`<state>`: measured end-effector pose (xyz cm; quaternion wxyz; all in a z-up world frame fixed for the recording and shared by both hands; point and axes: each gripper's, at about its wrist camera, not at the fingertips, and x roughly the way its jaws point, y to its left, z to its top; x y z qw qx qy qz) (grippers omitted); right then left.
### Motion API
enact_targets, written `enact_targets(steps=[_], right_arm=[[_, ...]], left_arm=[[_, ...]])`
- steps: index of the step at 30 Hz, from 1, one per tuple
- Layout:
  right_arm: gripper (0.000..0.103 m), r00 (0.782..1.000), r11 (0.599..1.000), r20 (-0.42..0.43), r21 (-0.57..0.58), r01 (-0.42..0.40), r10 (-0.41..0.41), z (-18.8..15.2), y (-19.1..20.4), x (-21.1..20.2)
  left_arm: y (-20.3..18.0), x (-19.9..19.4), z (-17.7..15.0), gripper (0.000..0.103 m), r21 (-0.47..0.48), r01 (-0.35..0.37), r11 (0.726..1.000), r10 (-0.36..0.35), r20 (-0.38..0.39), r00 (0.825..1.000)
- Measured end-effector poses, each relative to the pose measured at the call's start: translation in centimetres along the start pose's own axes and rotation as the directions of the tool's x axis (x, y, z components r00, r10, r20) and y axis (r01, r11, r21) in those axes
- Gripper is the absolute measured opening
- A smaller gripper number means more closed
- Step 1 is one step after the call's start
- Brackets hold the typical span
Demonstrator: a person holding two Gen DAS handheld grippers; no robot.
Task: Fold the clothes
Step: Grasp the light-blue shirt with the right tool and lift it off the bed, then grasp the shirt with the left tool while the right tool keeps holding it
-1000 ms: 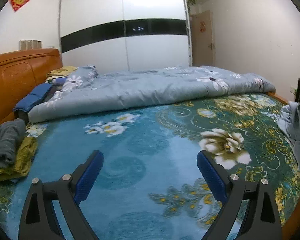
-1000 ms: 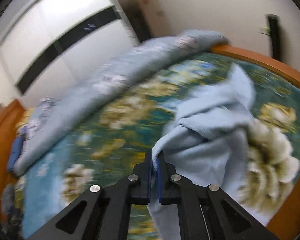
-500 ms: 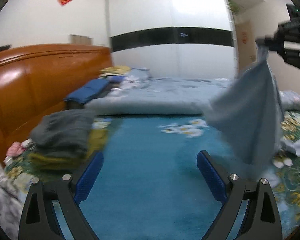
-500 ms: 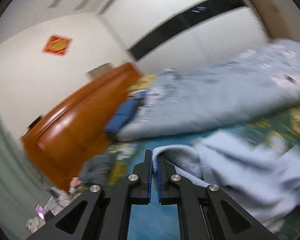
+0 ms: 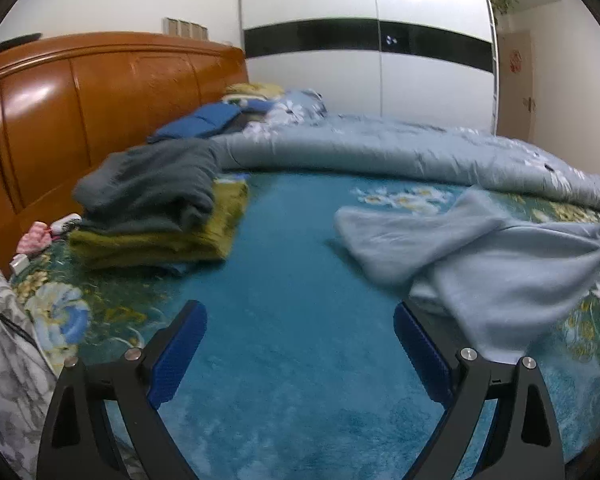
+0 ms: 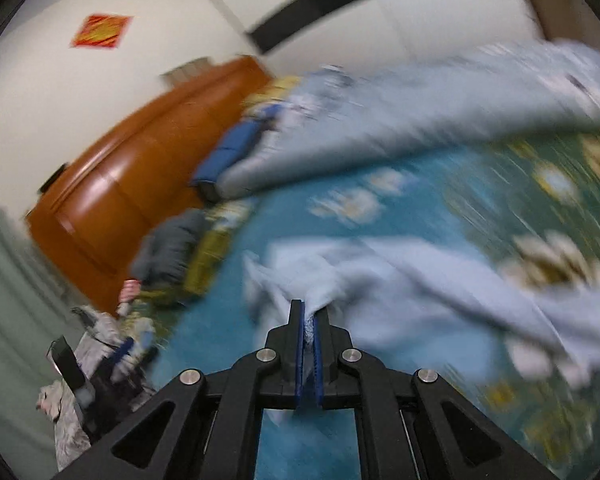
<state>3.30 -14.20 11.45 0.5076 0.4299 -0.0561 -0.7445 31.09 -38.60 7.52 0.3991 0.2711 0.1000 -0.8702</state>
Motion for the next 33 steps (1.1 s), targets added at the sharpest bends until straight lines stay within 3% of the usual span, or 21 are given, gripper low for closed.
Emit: enact_targets(steps=[6, 9, 15, 16, 18, 19, 21, 22, 23, 25, 26, 27, 30, 32, 33], right_arm=[[0.004, 0.983, 0.972, 0.050, 0.161, 0.169, -0.179, -3.1, -8.8, -4.8], [0.004, 0.959, 0.948, 0.070, 0.191, 0.256, -0.273, -3.2, -11.3, -7.0], [0.004, 0.878, 0.848, 0.095, 0.325, 0.418, -0.469, -3.6, -18.4, -11.6], [0.005, 0.878, 0.842, 0.078, 0.336, 0.423, -0.472, -3.6, -19.2, -11.8], [0.009, 0.883, 0.841, 0.060, 0.342, 0.420, -0.466, -3.6, -19.4, -12.9], [0.011, 0.874, 0.837, 0.049, 0.321, 0.444, -0.483, -3.7, -19.2, -13.0], [0.028, 0.835, 0.809, 0.044, 0.280, 0.517, -0.549, -4.1, -18.2, -13.6], [0.032, 0.809, 0.788, 0.051, 0.269, 0.553, -0.585, -4.2, -17.5, -14.0], [0.033, 0.802, 0.787, 0.065, 0.253, 0.562, -0.594, -4.0, -16.7, -14.3], [0.035, 0.808, 0.805, 0.098, 0.216, 0.552, -0.581, -3.5, -14.9, -14.6], [0.038, 0.826, 0.828, 0.116, 0.190, 0.527, -0.552, -3.2, -13.8, -14.4], [0.039, 0.857, 0.862, 0.122, 0.158, 0.482, -0.501, -2.7, -12.7, -13.3], [0.045, 0.939, 0.945, 0.103, 0.071, 0.321, -0.327, -0.9, -9.8, -9.0], [0.045, 0.970, 0.971, 0.056, 0.044, 0.235, -0.237, 0.0, -8.4, -5.5], [0.045, 0.972, 0.973, 0.041, 0.030, 0.230, -0.231, 0.2, -7.9, -4.1]], left_arm=[[-2.5, 1.7, 0.8, 0.095, 0.026, 0.063, 0.998, -0.062, -0.017, 0.998], [-4.3, 2.7, 1.3, 0.095, 0.055, 0.104, 0.993, -0.102, -0.032, 0.994], [-8.4, 4.6, 1.9, 0.095, 0.122, 0.174, 0.977, -0.167, -0.067, 0.984], [-9.1, 4.8, 2.0, 0.095, 0.131, 0.190, 0.973, -0.182, -0.070, 0.981], [-10.7, 5.3, 2.3, 0.095, 0.146, 0.225, 0.963, -0.216, -0.078, 0.973], [-11.7, 5.7, 2.4, 0.095, 0.154, 0.253, 0.955, -0.241, -0.087, 0.966], [-13.2, 6.3, 2.7, 0.095, 0.169, 0.295, 0.940, -0.281, -0.104, 0.954], [-14.0, 6.6, 2.9, 0.095, 0.178, 0.319, 0.931, -0.302, -0.114, 0.946], [-14.9, 7.1, 3.2, 0.095, 0.190, 0.342, 0.920, -0.322, -0.126, 0.938], [-17.1, 8.2, 3.8, 0.095, 0.204, 0.402, 0.893, -0.376, -0.156, 0.914], [-18.3, 8.9, 4.2, 0.095, 0.204, 0.435, 0.877, -0.406, -0.171, 0.898], [-19.2, 9.5, 4.5, 0.095, 0.200, 0.463, 0.863, -0.430, -0.188, 0.883], [-21.7, 11.0, 5.1, 0.095, 0.192, 0.504, 0.842, -0.459, -0.236, 0.857], [-23.1, 11.9, 5.4, 0.095, 0.185, 0.525, 0.831, -0.475, -0.256, 0.842], [-23.5, 12.3, 5.4, 0.095, 0.174, 0.542, 0.822, -0.488, -0.273, 0.829]])
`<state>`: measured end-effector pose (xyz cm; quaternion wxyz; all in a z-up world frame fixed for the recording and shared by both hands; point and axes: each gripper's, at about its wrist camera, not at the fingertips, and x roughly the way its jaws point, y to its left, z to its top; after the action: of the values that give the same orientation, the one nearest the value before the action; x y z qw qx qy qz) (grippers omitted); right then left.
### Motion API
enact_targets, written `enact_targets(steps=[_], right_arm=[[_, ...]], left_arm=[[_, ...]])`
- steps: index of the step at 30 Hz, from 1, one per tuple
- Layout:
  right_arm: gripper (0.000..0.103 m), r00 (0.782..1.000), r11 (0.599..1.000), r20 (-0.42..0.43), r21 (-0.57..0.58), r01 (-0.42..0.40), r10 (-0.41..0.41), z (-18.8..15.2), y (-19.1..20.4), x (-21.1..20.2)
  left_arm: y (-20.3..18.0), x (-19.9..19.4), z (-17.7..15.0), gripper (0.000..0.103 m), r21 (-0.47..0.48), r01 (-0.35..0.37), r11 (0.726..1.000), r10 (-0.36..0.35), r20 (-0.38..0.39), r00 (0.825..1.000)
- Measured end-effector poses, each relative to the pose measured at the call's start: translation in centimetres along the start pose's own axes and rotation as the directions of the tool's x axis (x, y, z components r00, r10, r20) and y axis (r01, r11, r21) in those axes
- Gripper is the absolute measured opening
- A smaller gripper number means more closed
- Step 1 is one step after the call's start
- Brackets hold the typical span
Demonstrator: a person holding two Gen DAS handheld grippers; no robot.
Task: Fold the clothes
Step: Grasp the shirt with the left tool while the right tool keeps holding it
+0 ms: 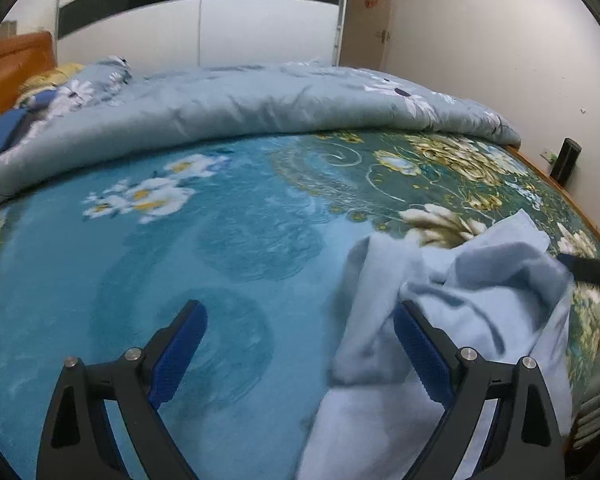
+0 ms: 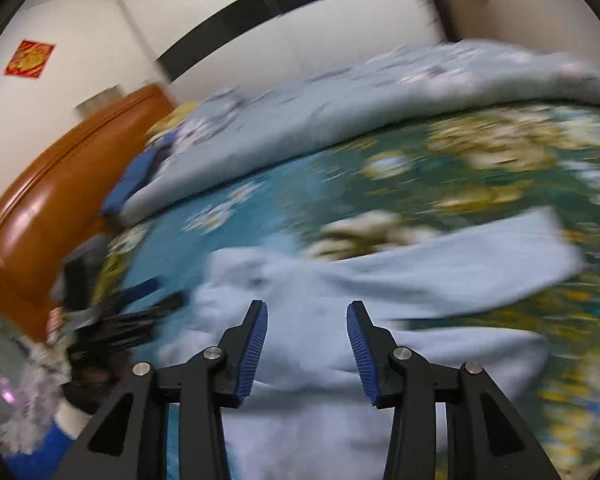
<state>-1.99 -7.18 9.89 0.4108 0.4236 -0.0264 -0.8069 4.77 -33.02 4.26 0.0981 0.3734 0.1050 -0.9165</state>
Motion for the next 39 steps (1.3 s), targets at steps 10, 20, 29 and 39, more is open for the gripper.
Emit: enact_targets(steps=[10, 20, 29, 39], right_arm=[[0.015, 0.996, 0.998, -0.077, 0.027, 0.052, -0.050, 0.2, -0.5, 2.7], [0.023, 0.992, 0.992, -0.008, -0.001, 0.126, -0.126, 1.8, 2.6, 1.9], [0.053, 0.964, 0.968, -0.089, -0.037, 0.247, -0.250, 1.0, 3.4, 5.8], [0.009, 0.972, 0.978, -0.117, 0.021, 0.209, -0.205, 0.6, 0.9, 4.8]], left_arm=[[-0.4, 3.3, 0.6, 0.005, -0.146, 0.179, 0.973, -0.194, -0.100, 0.976], [1.3, -1.1, 0.6, 0.009, -0.252, 0.081, 0.964, -0.083, 0.004, 0.997], [1.4, 1.9, 0.5, 0.059, -0.262, 0.084, 0.962, -0.106, -0.072, 0.992], [0.7, 4.5, 0.7, 0.002, -0.283, 0.163, 0.945, -0.197, -0.094, 0.976]])
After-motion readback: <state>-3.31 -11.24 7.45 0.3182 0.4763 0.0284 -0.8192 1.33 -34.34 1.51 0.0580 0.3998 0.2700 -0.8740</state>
